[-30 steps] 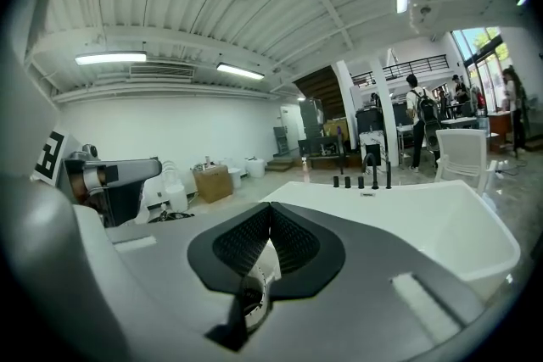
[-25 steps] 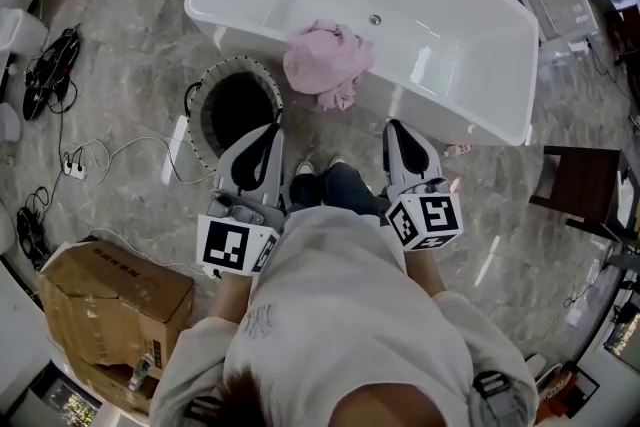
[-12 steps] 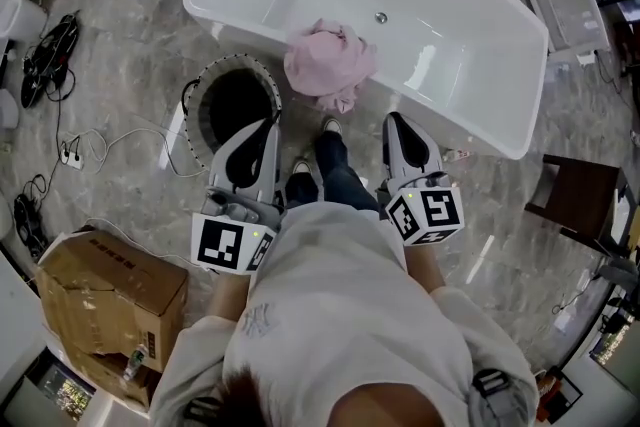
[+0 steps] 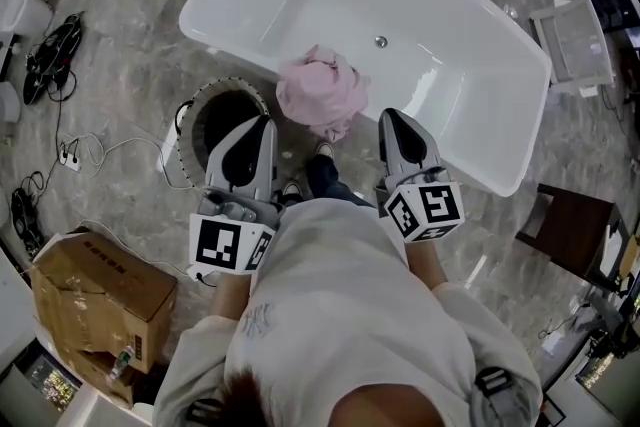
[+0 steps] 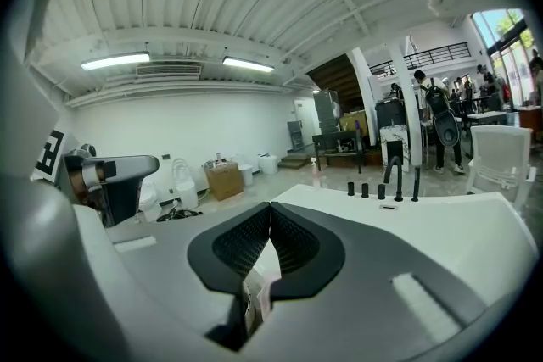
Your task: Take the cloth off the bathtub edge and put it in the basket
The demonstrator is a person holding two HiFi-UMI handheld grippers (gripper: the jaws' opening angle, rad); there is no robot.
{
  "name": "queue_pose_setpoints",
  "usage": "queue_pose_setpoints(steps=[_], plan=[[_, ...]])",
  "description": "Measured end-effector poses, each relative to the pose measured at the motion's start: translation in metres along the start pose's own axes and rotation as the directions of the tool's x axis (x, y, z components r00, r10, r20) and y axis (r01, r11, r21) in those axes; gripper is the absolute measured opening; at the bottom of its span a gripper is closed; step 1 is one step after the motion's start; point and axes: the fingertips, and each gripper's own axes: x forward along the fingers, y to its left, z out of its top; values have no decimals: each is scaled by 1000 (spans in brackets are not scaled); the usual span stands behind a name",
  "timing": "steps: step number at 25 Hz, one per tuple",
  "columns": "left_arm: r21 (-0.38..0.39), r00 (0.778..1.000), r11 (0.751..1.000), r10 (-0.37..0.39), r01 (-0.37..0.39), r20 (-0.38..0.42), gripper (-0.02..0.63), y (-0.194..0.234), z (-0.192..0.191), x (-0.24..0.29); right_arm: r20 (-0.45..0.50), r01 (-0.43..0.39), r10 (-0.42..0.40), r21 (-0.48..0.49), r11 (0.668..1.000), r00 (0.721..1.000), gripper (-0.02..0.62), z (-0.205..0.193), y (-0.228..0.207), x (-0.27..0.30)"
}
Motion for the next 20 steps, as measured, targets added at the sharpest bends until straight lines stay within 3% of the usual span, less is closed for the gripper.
queue_pose_setpoints(steps=[9, 20], plan=[[20, 998, 998, 56, -56, 39, 14, -6, 9, 54, -8, -67, 67, 7, 998, 998, 0, 12, -46, 31], [29, 998, 998, 60, -61, 20, 14, -12, 9, 73, -29, -73, 74, 47, 996, 997, 0, 6, -66, 36]])
